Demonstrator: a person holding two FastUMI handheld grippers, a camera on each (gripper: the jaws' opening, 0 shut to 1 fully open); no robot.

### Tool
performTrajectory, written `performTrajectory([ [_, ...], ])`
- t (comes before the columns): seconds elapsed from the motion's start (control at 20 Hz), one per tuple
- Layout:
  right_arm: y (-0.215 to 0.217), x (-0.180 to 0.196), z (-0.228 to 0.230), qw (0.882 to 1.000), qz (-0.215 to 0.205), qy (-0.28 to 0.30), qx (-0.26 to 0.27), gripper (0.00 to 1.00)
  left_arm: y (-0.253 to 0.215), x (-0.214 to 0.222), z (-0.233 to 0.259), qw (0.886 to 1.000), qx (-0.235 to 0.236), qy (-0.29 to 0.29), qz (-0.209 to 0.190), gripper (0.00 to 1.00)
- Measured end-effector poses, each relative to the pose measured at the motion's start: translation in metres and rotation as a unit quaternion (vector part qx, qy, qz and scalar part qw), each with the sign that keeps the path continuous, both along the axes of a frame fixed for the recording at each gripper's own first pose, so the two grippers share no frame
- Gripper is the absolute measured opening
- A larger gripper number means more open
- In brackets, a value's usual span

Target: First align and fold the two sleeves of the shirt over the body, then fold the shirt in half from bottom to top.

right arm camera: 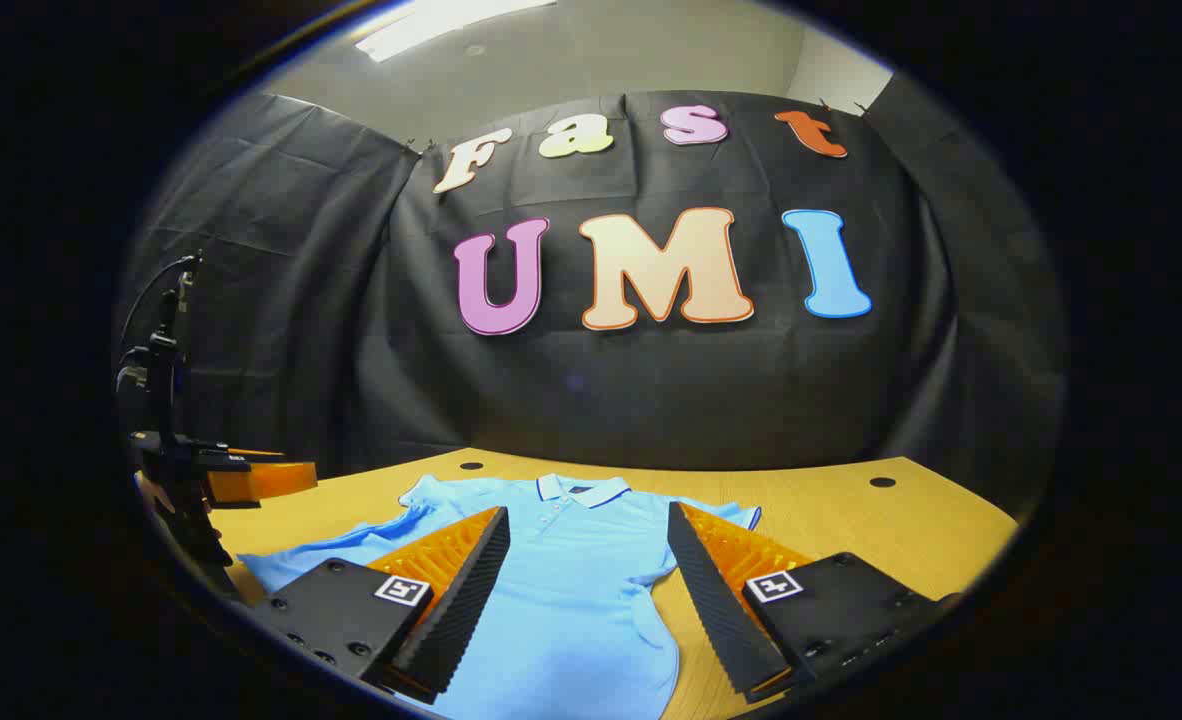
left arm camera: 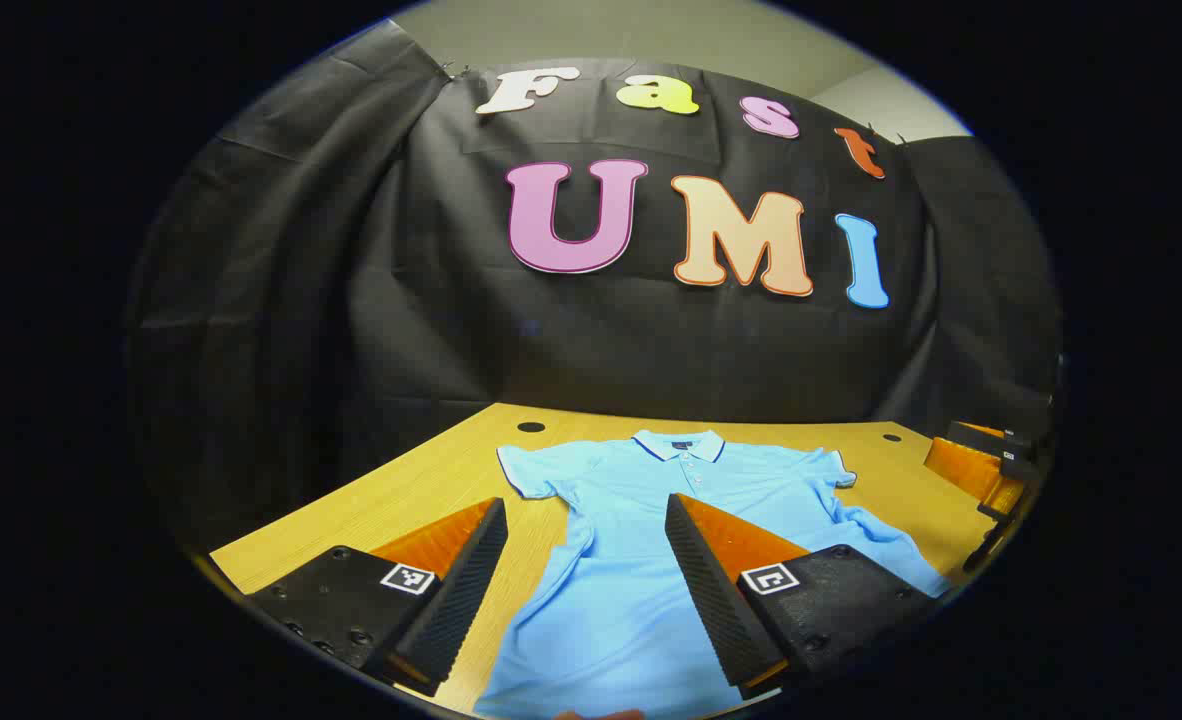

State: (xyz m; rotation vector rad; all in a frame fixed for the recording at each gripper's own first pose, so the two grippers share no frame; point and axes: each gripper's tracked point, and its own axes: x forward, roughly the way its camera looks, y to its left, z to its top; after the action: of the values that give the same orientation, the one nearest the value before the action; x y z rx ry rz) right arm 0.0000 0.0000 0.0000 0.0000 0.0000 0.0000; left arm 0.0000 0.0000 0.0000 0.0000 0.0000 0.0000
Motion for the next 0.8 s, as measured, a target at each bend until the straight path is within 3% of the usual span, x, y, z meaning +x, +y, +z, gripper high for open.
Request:
performTrajectory([
  [0.8,0.0027,-0.0011,-0.0034,1.000,0.001,0.013,0.006,0.99,0.0043,0.0006,-0.0020,1.000,-0.001,0.008,0.005,0.95],
])
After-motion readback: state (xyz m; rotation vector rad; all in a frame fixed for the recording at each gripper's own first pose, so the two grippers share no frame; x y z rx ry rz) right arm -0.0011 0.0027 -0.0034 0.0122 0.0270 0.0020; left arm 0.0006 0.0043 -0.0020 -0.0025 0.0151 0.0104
